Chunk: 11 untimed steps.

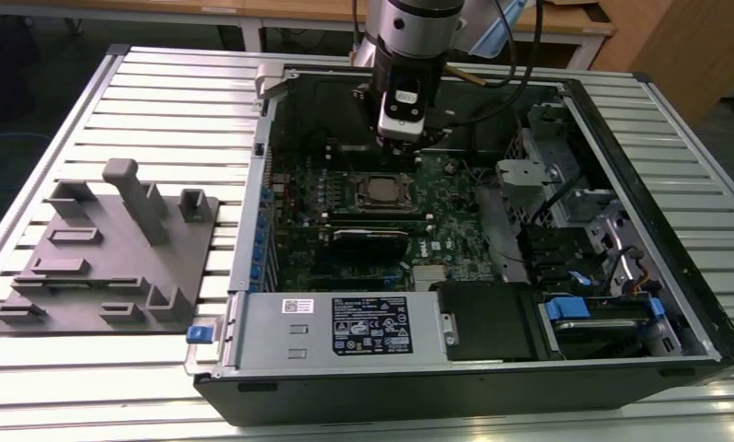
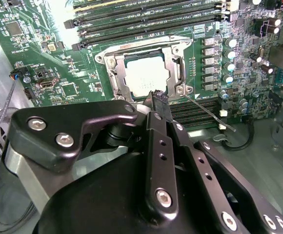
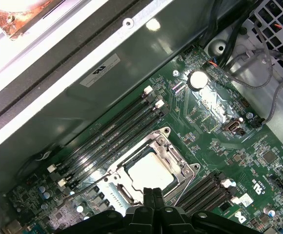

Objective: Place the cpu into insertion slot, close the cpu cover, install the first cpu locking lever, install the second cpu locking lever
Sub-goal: 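Install the first cpu locking lever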

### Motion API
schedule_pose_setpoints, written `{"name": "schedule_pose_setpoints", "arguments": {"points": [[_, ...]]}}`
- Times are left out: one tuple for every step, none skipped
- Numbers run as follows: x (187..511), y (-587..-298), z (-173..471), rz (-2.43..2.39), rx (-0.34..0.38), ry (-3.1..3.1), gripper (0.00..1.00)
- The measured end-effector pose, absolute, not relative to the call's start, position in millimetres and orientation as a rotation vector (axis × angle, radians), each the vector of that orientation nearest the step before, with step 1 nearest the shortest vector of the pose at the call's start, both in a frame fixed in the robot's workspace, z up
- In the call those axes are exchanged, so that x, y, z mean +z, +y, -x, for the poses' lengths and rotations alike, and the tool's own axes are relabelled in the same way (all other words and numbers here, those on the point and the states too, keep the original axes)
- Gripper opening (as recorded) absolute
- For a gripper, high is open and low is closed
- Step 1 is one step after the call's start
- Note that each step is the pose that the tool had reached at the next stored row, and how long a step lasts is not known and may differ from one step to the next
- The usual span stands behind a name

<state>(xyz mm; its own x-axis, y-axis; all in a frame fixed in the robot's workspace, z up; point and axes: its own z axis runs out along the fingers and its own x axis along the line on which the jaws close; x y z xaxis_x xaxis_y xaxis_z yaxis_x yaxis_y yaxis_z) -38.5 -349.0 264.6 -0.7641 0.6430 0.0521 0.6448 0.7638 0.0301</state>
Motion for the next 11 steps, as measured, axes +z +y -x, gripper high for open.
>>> {"name": "schedule_pose_setpoints", "arguments": {"points": [[264.6, -349.1, 38.5, 1.058, -0.071, -2.916, 0.11], [264.5, -349.0, 38.5, 1.047, -0.071, -2.92, 0.11], [264.3, -349.0, 38.6, 1.027, -0.071, -2.927, 0.11], [264.2, -349.0, 38.6, 1.002, -0.07, -2.935, 0.11], [264.0, -349.0, 38.6, 0.976, -0.07, -2.943, 0.11], [263.9, -349.1, 38.5, 0.953, -0.069, -2.95, 0.11], [263.9, -349.2, 38.6, 0.939, -0.069, -2.955, 0.11], [263.9, -349.2, 38.6, 0.938, -0.069, -2.955, 0.11], [263.8, -349.1, 38.6, 0.937, -0.069, -2.955, 0.11], [263.8, -349.1, 38.9, 0.937, -0.069, -2.955, 0.11], [263.8, -349.1, 39.2, 0.937, -0.069, -2.955, 0.11]]}}
